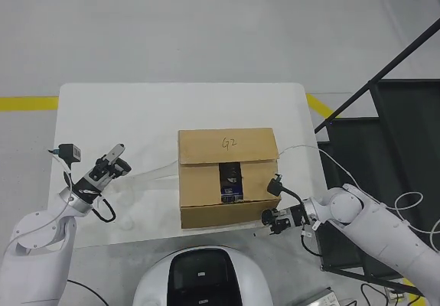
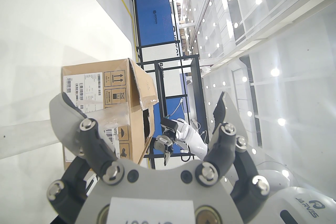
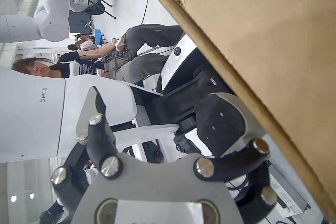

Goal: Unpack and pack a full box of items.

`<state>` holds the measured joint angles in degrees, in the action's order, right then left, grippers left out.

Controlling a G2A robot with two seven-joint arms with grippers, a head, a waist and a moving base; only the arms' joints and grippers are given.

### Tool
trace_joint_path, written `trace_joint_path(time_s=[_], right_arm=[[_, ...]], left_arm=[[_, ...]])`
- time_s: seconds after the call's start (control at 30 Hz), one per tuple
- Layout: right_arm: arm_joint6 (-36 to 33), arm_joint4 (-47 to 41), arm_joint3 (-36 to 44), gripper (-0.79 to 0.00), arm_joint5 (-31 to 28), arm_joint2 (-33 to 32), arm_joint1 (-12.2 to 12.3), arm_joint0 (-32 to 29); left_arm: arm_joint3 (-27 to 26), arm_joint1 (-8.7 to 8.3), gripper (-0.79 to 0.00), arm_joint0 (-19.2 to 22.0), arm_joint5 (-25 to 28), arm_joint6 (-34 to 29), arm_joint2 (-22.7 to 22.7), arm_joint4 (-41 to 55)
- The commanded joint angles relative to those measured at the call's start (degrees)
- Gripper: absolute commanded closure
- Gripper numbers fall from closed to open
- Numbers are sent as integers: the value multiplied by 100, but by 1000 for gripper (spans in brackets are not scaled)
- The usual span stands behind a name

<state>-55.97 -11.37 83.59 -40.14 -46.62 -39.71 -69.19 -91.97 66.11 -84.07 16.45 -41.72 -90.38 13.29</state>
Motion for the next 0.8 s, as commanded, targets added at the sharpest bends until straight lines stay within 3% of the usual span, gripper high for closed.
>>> trace_joint_path(time_s=[0.0, 0.13, 0.37, 0.77], right_arm=[[-63, -60, -7, -785, -90, -9, 0, -25], [-345, -396, 20, -785, -459, -204, 100, -215], [-86, -963, 496, -785, -732, -677, 467, -720], [262, -3144, 422, -785, -1081, -1487, 984, -1199]], left_arm=[[0, 0, -785, 0, 0, 0, 0, 0], [0, 0, -785, 0, 0, 0, 0, 0], [0, 0, -785, 0, 0, 0, 0, 0], [0, 0, -785, 0, 0, 0, 0, 0]])
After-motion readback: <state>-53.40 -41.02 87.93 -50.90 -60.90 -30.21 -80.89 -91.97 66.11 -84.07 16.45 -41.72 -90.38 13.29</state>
